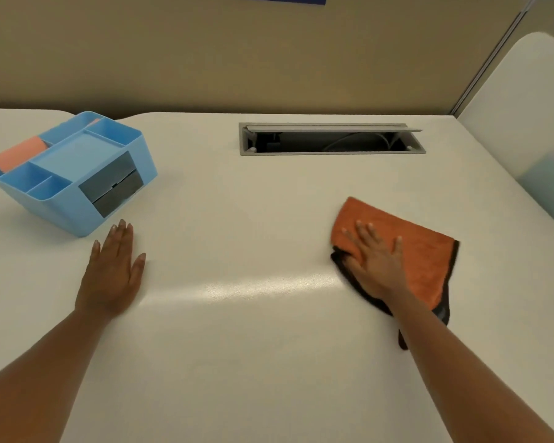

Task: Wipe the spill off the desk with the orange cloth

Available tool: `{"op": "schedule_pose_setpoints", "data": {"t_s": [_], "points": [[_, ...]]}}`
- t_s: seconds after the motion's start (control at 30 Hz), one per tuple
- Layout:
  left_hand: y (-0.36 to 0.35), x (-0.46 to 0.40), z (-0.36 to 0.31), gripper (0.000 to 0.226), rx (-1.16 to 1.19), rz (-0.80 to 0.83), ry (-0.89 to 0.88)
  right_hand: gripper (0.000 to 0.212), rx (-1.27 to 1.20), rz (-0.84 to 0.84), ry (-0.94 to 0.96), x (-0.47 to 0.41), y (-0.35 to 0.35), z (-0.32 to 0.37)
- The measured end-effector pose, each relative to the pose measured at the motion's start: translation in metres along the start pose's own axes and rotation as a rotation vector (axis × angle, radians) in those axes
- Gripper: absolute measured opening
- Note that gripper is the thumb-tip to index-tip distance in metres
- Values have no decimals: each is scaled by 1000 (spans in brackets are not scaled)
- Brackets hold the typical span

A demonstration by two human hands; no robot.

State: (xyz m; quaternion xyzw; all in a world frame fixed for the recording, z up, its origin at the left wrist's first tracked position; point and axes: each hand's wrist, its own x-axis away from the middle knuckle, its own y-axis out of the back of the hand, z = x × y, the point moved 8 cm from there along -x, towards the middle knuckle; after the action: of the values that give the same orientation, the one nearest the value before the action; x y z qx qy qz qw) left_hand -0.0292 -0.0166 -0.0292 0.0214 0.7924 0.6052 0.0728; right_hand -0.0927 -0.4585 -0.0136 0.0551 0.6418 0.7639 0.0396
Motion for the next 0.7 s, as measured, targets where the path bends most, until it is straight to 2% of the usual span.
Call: {"op": "schedule_pose_setpoints", "data": {"t_s": [0.1,0.17,0.23,0.37,0.53,0.63,0.7], "points": [[-1,0,-4,68,-5,-2,-9,55,-2,10,-150,-23,-3,-16],[-1,0,-5,68,-10,-3,-11,52,-36,-14,-232,-34,-3,-9],[-1,0,-6,69,-13,1,-6,52,-51,-29,-239,-41,-4,15],[0,-1,-5,69,-4,-5,1,50,-53,23,46,-34,-20,115],[1,-1,-2,68,27,-8,14,52,-76,156,476,22,-42,235],[0,-2,2,69,37,15,29,50,-56,183,704,61,-46,256],[-3,-3,5,70,32,37,38,50,-64,178,766,76,-46,250]]}}
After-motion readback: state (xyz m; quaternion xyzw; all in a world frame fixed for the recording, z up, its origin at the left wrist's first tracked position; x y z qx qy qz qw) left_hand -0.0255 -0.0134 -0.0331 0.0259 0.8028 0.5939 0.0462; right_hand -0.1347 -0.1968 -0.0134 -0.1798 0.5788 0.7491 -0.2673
